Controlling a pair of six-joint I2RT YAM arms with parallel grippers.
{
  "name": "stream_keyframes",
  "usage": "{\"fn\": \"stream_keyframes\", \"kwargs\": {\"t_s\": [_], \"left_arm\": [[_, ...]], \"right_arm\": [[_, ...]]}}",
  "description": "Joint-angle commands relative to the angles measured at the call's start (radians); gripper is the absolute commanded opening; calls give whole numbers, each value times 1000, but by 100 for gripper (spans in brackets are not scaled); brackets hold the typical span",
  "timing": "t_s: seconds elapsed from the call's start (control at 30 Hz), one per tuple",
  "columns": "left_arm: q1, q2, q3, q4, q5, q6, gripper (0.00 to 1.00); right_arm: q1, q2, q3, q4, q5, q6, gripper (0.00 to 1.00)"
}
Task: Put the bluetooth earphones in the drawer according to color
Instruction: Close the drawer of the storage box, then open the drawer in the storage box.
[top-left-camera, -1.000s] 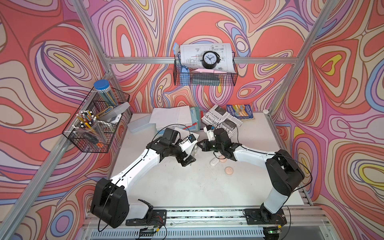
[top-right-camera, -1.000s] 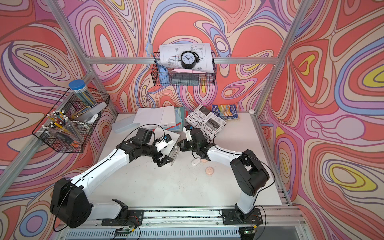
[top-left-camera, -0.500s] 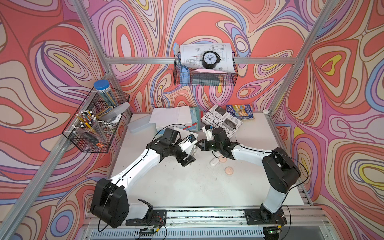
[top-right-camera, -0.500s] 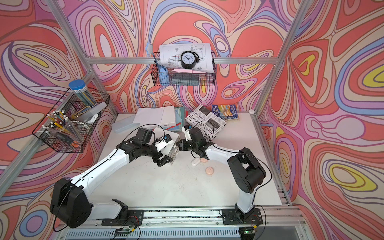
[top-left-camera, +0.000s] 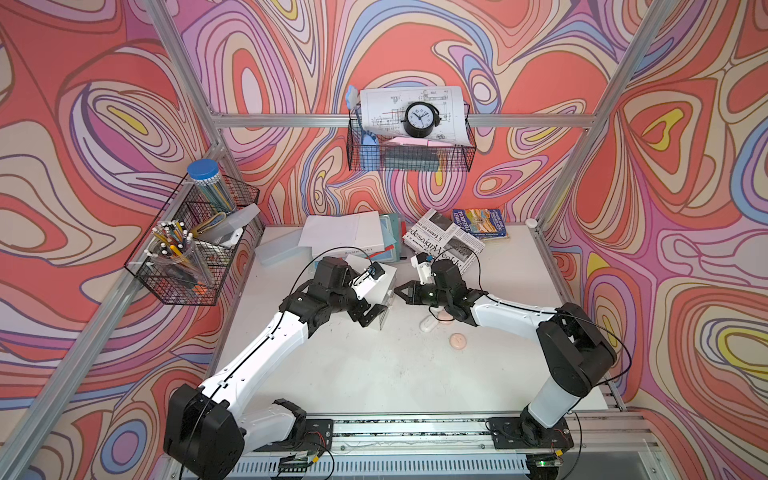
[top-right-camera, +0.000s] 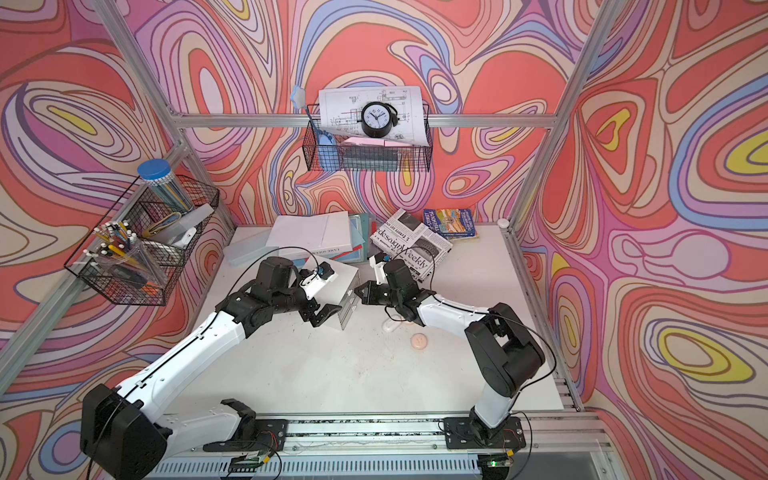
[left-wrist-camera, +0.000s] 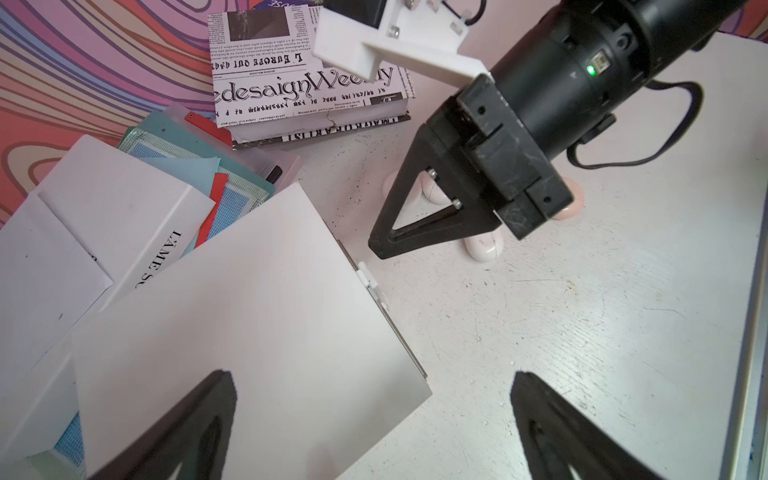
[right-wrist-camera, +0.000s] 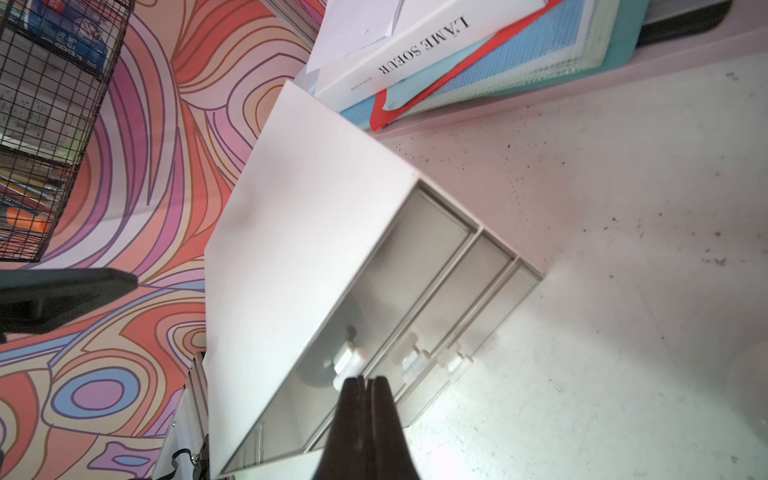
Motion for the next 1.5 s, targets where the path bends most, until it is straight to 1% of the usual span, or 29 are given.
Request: {"fn": "stream_keyframes", "kwargs": {"t_s": [0.0,0.1,0.17,0.2,0.3,0.37,0.4,0.47,0.67,0.83,0.93,1.0,1.23,1.3,1.47], "left_arm": [[4,24,9,-16,-5,-17,99],[4,30,6,-11,-7,-23,98],[5,36,6,-13,-15,-25,89],[7,40,8,-9,-23,-37,80],[8,54,17,-5,-39,-57,38],[8,57,12,19,-66,-85,17],[8,59,8,30,-74,-92,9],[9,71,6,33,-77,-93,0],[9,120,27,-4,-82,-73,0],[9,127,22,-33,-90,-54,0],[9,125,17,-38,-88,-52,0],[10,134,21,-46,-90,-48,0],[9,158,40,-74,-60,-45,0],[11,162,43,-80,-60,-45,0],[10,159,47,-86,-59,-41,0]], "right_arm": [[-6,12,-22,52,-45,58,0],[-9,32,-45,113,-69,111,0],[-10,41,-63,159,-80,145,0],[-10,45,-68,171,-83,152,0],[-10,41,-74,162,-80,146,0],[-11,36,-70,128,-66,121,0],[-11,34,-69,112,-61,111,0],[-10,32,-68,97,-53,103,0],[-11,60,-80,137,-74,151,1],[-11,116,-133,271,-94,261,22],[-17,140,-149,320,-106,305,28],[-26,142,-162,346,-103,321,34],[-34,187,-177,470,-128,379,35],[-37,205,-189,534,-135,412,35],[-41,251,-184,621,-160,457,35]]}}
